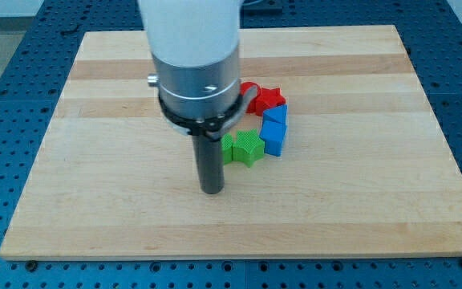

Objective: Push yellow heart a bit right

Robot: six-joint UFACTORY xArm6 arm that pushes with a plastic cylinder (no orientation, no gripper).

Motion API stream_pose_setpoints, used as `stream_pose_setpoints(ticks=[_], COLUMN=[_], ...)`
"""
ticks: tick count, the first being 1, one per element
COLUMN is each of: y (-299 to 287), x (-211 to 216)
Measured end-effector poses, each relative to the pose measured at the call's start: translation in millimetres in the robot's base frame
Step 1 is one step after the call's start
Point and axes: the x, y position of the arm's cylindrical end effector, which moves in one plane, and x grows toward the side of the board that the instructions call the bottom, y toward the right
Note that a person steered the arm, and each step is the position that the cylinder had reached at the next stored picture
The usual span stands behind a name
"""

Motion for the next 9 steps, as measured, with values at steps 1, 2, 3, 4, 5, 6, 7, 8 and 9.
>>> stream_pose_setpoints(ticks=[1, 2, 3, 4, 5, 6, 7, 8, 9], y=[-38, -48, -50, -50, -50, -48, -47, -43, -43], x=[-4, -41, -66, -69, -69, -75, -86, -91, -88])
